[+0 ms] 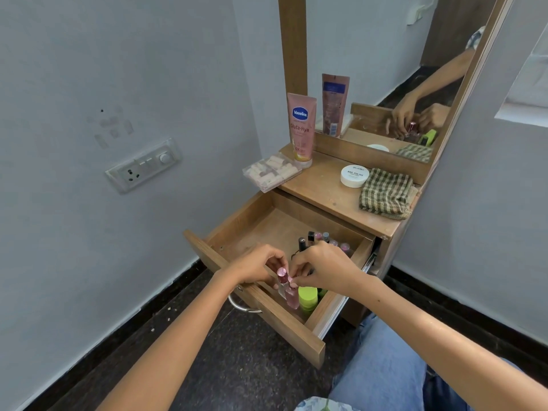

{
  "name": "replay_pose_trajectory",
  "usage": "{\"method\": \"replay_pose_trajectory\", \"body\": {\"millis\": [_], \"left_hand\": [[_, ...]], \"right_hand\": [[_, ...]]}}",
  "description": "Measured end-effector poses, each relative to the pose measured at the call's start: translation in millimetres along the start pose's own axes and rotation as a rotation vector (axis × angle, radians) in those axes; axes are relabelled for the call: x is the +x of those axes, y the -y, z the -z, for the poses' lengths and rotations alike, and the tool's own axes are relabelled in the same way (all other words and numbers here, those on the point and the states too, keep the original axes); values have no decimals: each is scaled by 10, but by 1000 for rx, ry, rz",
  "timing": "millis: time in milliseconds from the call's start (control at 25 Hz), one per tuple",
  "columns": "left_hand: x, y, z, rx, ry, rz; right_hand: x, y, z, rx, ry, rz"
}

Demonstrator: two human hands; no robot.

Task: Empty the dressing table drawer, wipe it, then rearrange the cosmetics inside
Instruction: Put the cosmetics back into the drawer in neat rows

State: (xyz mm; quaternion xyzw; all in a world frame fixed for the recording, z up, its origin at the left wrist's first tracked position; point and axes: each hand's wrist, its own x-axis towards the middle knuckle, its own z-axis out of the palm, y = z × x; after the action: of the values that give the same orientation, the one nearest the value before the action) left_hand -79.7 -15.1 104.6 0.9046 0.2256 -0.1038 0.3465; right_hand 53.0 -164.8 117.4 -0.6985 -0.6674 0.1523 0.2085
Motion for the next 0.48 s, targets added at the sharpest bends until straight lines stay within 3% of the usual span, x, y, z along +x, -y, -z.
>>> {"method": "replay_pose_trajectory", "body": {"millis": [480], "left_hand": [[-90,-40,8,0,-89,-79]], "right_hand": [[-101,-53,-20,52,-54,11]]}}
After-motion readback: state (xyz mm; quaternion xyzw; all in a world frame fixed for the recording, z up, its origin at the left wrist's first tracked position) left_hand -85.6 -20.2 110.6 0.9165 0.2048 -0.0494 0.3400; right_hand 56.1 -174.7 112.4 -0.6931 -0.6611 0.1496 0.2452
